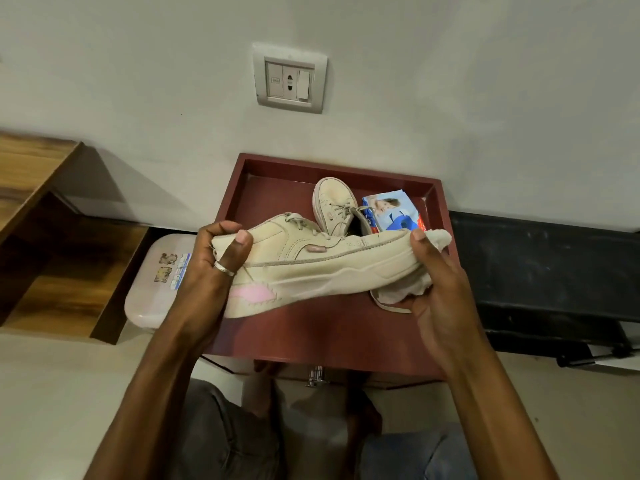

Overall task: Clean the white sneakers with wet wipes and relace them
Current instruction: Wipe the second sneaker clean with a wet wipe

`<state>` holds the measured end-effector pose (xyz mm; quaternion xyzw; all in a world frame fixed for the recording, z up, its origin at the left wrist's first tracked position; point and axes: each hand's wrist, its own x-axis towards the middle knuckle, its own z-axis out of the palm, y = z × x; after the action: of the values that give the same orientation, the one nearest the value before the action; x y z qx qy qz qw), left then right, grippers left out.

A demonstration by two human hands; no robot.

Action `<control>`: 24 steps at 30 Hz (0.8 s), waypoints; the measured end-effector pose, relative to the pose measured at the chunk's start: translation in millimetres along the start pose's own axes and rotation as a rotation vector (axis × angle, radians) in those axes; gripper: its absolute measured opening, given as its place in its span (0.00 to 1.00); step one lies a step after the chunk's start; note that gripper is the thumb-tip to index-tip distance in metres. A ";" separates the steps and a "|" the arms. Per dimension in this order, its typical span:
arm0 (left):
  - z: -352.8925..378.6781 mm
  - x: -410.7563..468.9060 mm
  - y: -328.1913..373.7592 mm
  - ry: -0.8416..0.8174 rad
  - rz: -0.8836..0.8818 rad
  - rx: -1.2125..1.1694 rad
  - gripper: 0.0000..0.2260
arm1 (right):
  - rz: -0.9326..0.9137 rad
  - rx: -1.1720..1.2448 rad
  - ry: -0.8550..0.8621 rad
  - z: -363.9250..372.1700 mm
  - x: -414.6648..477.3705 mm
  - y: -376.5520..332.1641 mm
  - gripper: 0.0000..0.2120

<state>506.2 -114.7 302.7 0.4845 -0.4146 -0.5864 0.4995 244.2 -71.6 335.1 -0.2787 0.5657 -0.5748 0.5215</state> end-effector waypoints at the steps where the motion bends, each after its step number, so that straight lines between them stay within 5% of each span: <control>1: 1.4 1.2 -2.9 -0.018 -0.026 0.016 0.19 | 0.006 0.011 0.011 -2.2 -0.3 0.7 0.22; 7: 28.2 -7.6 2.9 -0.144 -0.234 -0.035 0.35 | 0.017 -0.022 0.159 -19.8 -1.3 10.9 0.18; 10: 29.9 -20.7 1.5 -0.217 -0.294 -0.079 0.20 | 0.082 -0.073 0.161 -33.4 -2.9 15.2 0.15; 13: 27.2 -20.1 -6.6 -0.230 -0.264 -0.006 0.16 | 0.156 -0.183 0.219 -46.0 -5.5 23.6 0.09; 18: 28.6 -10.9 -16.5 -0.232 -0.276 0.071 0.09 | -0.261 -0.905 0.542 -41.0 -10.6 23.8 0.17; 24: 35.3 -7.9 -28.8 -0.237 -0.343 0.065 0.07 | -0.460 -0.868 0.051 41.4 -38.2 49.1 0.18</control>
<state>466.5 -102.3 282.6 0.4916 -0.4006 -0.7019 0.3243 307.3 -42.5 307.7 -0.5738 0.6894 -0.3929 0.2028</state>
